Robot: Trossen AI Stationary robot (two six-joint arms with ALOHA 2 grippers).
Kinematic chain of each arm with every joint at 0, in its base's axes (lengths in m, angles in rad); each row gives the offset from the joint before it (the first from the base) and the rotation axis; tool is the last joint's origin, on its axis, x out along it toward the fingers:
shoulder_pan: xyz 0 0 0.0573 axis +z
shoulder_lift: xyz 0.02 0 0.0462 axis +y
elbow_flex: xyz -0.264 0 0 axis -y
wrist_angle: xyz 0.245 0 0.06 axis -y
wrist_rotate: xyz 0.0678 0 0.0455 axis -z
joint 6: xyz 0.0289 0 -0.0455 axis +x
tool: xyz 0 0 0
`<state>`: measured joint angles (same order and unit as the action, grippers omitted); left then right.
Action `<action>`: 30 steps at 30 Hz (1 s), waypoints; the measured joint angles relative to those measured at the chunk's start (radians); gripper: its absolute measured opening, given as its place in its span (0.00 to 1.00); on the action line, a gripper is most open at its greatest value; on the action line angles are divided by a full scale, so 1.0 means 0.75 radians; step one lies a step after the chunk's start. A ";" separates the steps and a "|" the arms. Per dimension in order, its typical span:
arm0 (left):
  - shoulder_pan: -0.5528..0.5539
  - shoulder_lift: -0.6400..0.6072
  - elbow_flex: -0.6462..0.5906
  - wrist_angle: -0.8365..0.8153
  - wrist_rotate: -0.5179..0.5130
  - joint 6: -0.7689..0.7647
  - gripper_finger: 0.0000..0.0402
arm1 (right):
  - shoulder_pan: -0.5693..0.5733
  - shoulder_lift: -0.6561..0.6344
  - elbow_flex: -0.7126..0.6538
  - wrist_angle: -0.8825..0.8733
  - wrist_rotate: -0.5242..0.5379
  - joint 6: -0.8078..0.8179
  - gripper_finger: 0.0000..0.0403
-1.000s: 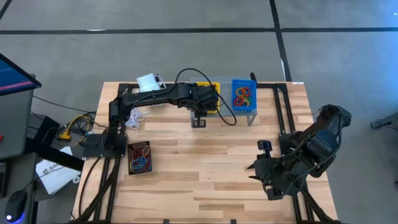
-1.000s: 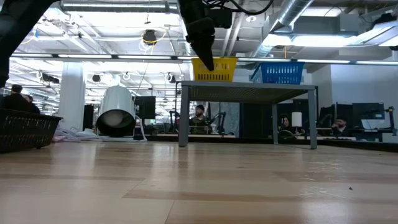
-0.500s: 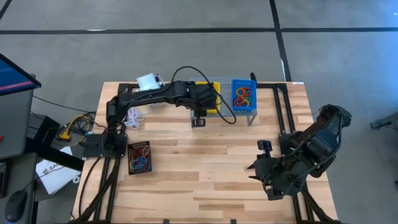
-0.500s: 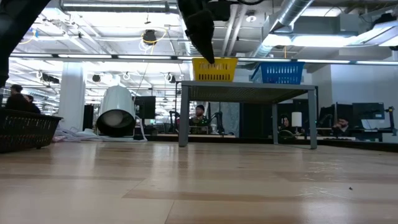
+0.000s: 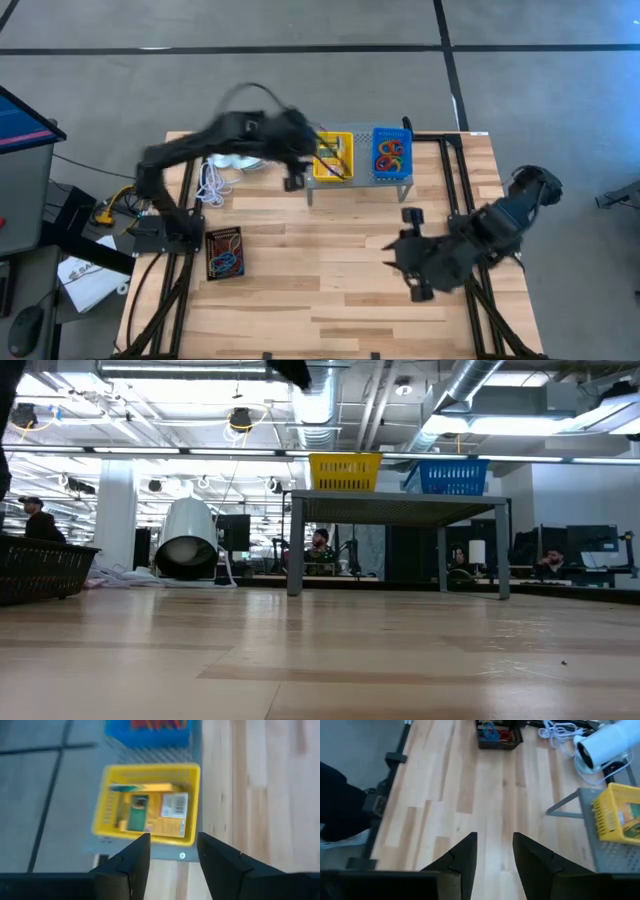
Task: Pick & Place Office Desk Supplies
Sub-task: Put the yellow bin on the shelf
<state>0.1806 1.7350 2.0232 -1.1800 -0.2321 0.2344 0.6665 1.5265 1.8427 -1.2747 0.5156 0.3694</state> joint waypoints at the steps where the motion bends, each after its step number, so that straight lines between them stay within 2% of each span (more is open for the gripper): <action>1: 0.000 -0.056 0.000 -0.001 -0.001 -0.021 0.40 | -0.038 0.000 0.000 0.014 -0.023 -0.035 0.30; 4: 0.004 -0.237 -0.030 0.024 -0.002 -0.118 0.40 | -0.164 0.000 0.000 0.110 -0.087 -0.172 0.28; 6: -0.003 -0.370 -0.115 0.097 -0.005 -0.164 0.39 | -0.266 0.000 0.000 0.221 -0.170 -0.309 0.25; 9: -0.029 -0.576 -0.330 0.270 0.026 -0.190 0.38 | -0.432 0.000 0.000 0.405 -0.365 -0.487 0.17; 14: -0.084 -0.931 -0.808 0.630 0.073 -0.220 0.35 | -0.720 0.026 0.003 0.646 -0.665 -0.621 0.02; 18: -0.125 -1.201 -1.175 0.968 0.071 -0.221 0.33 | -0.895 0.106 0.008 0.783 -0.793 -0.578 0.04; 21: -0.153 -1.357 -1.380 1.136 0.074 -0.252 0.32 | -0.981 0.216 0.059 0.786 -0.866 -0.533 0.02; 25: -0.175 -1.474 -1.562 1.212 0.074 -0.256 0.30 | -1.054 0.400 0.233 0.755 -0.881 -0.466 0.01; 30: -0.175 -1.516 -1.674 1.225 0.073 -0.281 0.28 | -1.135 0.650 0.601 0.581 -0.900 -0.368 0.01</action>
<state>0.0492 0.5977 0.7680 -0.2616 -0.1772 0.0238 -0.1850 2.0138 2.2933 -0.8390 -0.1593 0.0931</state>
